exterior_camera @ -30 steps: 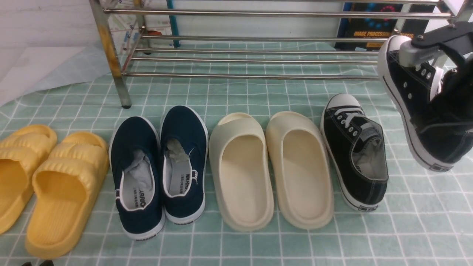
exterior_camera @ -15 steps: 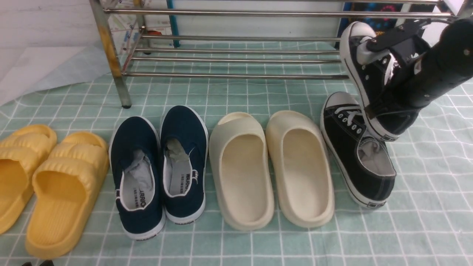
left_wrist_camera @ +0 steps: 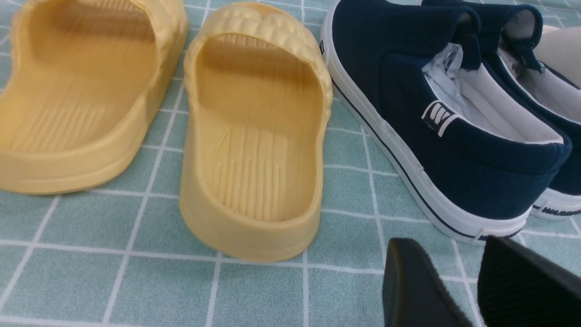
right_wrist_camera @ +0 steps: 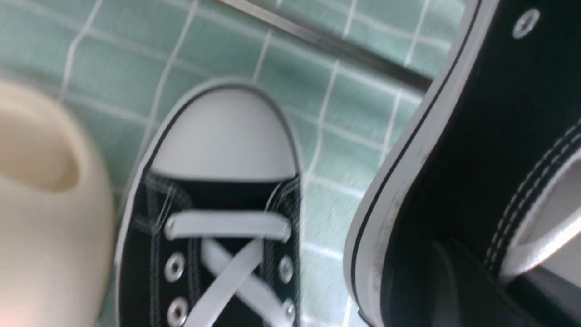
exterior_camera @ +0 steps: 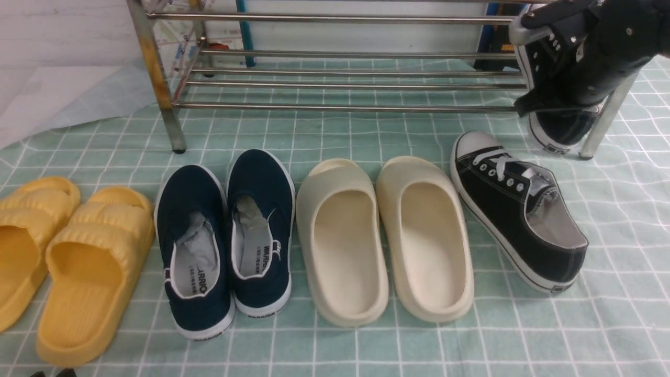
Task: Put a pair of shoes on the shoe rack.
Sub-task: Use the right arm to put a shoe into the shoe rack
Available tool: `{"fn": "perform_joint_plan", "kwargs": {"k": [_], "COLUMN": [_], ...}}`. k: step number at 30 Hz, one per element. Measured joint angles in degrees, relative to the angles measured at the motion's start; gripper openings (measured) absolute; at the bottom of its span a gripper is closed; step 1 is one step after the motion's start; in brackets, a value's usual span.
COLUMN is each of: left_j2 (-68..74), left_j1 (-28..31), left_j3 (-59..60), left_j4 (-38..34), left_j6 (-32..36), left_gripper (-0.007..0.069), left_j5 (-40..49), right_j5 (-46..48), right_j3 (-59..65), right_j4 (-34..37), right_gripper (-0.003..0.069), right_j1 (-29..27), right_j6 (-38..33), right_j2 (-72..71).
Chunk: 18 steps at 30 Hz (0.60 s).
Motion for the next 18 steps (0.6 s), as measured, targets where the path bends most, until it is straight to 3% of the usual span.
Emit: {"fn": "perform_joint_plan", "kwargs": {"k": [18], "left_j2": [0.00], "left_j1": [0.00], "left_j3": [0.00], "left_j4": [0.00], "left_j6": [0.00], "left_gripper": [0.0238], "left_j5": [0.00], "right_j5": [-1.75], "right_j3": [-7.55], "right_j4": [0.08], "right_gripper": [0.0031], "right_j1": [-3.84], "right_j6": [-0.19], "right_j2": [7.78]}}
